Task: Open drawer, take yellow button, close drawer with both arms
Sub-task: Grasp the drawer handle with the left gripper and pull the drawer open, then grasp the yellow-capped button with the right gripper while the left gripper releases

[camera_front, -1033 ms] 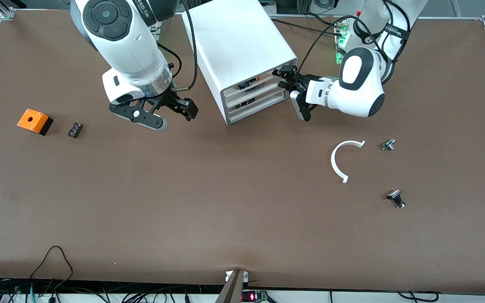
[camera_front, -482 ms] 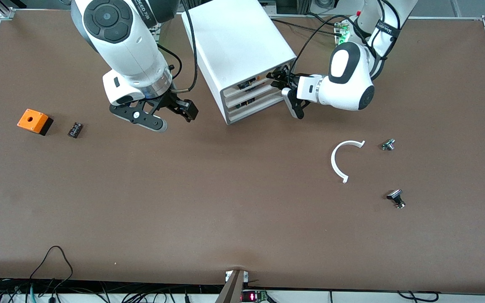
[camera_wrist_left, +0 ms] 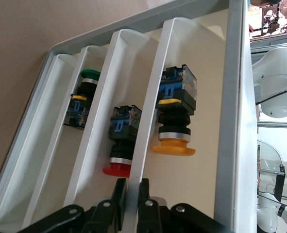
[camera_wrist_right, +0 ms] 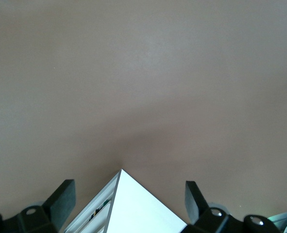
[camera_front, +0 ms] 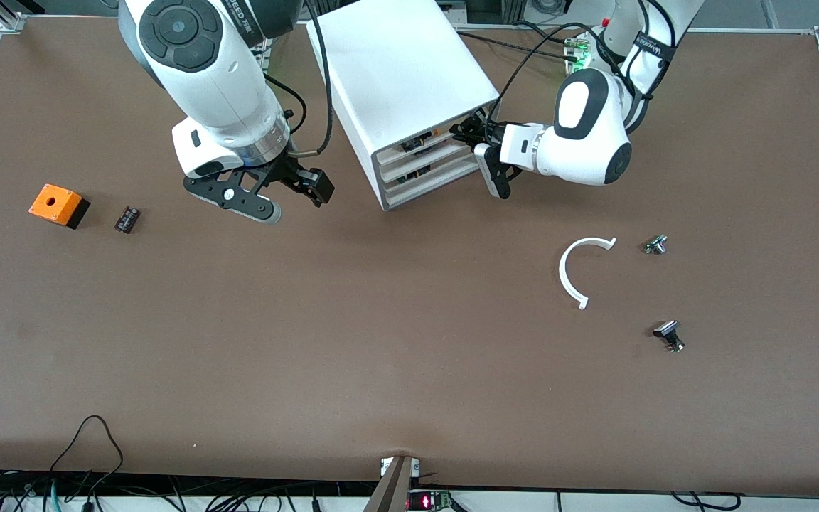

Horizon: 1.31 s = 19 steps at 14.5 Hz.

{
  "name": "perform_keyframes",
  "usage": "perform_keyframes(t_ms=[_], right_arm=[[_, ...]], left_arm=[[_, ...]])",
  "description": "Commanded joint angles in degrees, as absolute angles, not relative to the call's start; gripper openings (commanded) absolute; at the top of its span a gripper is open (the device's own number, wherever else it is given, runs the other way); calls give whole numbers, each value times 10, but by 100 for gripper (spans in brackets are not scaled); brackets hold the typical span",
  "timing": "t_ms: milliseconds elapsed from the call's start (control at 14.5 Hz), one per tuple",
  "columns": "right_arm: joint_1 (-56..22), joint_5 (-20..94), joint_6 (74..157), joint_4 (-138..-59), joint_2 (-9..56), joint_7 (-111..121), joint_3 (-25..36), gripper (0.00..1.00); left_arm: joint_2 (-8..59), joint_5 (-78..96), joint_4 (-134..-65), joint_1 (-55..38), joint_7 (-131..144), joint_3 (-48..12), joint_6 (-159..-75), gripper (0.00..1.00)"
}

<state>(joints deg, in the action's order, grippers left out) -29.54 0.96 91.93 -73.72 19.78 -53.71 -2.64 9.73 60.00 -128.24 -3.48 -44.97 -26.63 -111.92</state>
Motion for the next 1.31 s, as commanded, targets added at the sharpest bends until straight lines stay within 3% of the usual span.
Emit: perform_keyframes(t_ms=[0, 275, 482, 689, 895, 964, 1033, 1102, 1239], right_arm=[[-300, 14, 913, -708, 210, -546, -22, 100], [-306, 14, 921, -670, 236, -633, -25, 100], [-314, 15, 924, -627, 270, -698, -25, 100], [-320, 16, 936, -610, 288, -757, -26, 100], [-337, 17, 947, -585, 308, -823, -26, 100], [-343, 17, 956, -581, 314, -849, -26, 100], [-350, 17, 968, -581, 318, -873, -26, 100], [-359, 16, 982, -580, 319, -894, -25, 100], [-375, 15, 1011, -581, 323, -945, -25, 100]], left_arm=[[98, 601, -1287, -28, -446, -277, -1125, 0], [110, 588, -1271, -12, -446, -271, -1124, 0], [179, 451, -1196, 39, -445, -272, -1123, 0], [245, 430, -1127, 56, -443, -265, -1116, 0], [264, 412, -1093, 73, -441, -256, -1111, 0], [267, 411, -1088, 76, -440, -255, -1111, 5], [267, 411, -1088, 76, -439, -255, -1111, 18], [267, 411, -1089, 78, -446, -255, -1110, 99], [260, 410, -1086, 85, -440, -254, -1109, 100]])
